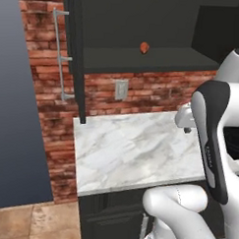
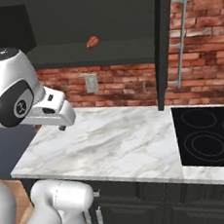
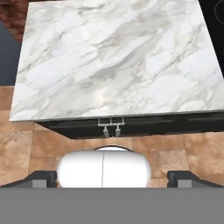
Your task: Pick the sweet potatos from the cabinet and place them in one bowl. Pick the lemon from the sink and place it in the other bowl.
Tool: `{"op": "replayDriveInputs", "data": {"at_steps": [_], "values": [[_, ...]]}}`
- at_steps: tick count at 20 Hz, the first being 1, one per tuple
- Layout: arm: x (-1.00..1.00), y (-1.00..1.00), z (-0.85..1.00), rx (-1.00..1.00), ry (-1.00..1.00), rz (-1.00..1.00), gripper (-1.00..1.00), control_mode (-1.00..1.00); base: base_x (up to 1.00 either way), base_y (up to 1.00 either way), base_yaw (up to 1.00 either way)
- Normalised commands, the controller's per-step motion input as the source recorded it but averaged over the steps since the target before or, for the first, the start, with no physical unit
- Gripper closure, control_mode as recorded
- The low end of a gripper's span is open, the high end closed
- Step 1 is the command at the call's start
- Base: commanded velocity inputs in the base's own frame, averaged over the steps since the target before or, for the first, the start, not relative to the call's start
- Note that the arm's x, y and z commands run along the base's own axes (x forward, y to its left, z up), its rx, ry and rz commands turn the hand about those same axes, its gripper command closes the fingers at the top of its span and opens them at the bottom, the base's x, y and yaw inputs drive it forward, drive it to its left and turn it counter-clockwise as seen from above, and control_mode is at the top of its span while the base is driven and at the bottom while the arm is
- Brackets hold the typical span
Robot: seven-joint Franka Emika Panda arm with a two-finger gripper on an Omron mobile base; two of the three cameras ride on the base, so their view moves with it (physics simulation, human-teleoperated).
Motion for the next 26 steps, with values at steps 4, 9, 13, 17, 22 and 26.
{"op": "replayDriveInputs", "data": {"at_steps": [4,9,13,17,22,26], "values": [[0.00,0.00,0.00,0.00,0.00,0.00,-1.00,1.00,0.06,0.00,-0.14],[0.00,0.00,0.00,0.00,0.00,0.00,-1.00,1.00,0.01,0.00,0.00],[0.00,0.00,0.00,0.00,0.00,0.00,-1.00,1.00,0.46,-0.16,0.00],[0.00,0.00,0.00,0.00,0.00,0.00,-1.00,1.00,0.44,-0.22,0.00],[0.00,0.00,0.00,0.00,0.00,0.00,-1.00,1.00,0.36,-0.13,0.00],[0.26,0.00,0.36,0.00,0.00,0.00,-1.00,-1.00,0.00,0.00,0.00]]}}
